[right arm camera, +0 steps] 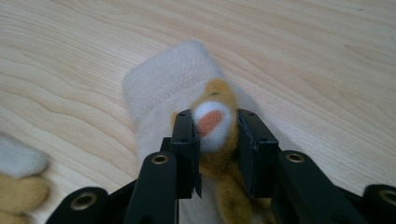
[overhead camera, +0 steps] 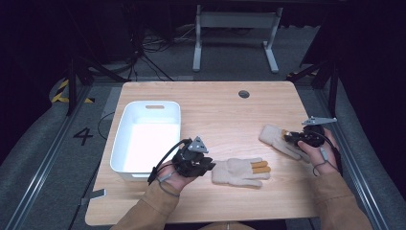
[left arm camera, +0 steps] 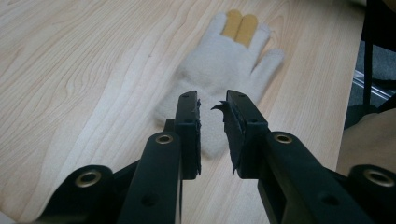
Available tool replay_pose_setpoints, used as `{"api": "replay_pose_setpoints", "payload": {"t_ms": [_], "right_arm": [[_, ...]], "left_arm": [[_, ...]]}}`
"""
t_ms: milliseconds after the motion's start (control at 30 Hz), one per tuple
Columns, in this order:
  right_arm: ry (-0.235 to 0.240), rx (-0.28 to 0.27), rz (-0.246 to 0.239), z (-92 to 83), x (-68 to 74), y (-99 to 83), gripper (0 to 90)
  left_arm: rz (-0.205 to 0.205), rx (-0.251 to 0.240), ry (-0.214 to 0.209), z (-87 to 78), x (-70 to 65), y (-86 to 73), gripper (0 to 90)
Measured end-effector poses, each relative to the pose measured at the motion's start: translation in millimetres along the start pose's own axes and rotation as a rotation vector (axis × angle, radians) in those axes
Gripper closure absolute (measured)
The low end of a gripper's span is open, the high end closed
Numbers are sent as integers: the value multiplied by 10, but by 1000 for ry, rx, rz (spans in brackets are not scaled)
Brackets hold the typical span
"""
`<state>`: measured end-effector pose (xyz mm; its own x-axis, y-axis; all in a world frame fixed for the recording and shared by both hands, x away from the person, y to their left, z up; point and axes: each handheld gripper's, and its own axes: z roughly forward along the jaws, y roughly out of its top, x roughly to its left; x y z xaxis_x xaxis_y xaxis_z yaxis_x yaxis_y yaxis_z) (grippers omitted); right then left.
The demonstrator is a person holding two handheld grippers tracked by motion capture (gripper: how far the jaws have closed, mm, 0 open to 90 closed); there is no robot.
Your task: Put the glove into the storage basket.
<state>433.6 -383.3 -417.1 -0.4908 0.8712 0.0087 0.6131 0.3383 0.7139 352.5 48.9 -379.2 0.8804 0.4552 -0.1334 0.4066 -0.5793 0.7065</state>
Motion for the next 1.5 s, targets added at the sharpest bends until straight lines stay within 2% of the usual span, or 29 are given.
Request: {"api": "replay_pose_setpoints", "payload": {"t_ms": [233,433,700,733,967,1000,1100,1333,1500], "right_arm": [[19,-25,-19,-147,67,55,707],[39,-51,-52,-308,183,123,706],[74,-78,-82,-483,339,201,706],[87,-85,-89,-533,392,226,706],[140,-105,-117,-643,535,282,706],[174,-119,-122,-671,573,298,706],[216,-131,-128,-707,625,319,706],[248,-135,-150,-728,743,356,705],[293,-134,-178,-715,889,393,705]], "left_arm": [[-1,-8,-9,25,5,30,735],[14,-7,-17,44,11,63,725],[15,-11,-28,68,8,93,717],[18,-14,-28,75,7,100,718],[25,-10,-34,86,6,121,717],[26,-12,-33,92,4,124,717],[25,-9,-36,98,2,125,718],[22,-6,-34,96,3,125,718],[22,-9,-32,94,3,119,718]]}}
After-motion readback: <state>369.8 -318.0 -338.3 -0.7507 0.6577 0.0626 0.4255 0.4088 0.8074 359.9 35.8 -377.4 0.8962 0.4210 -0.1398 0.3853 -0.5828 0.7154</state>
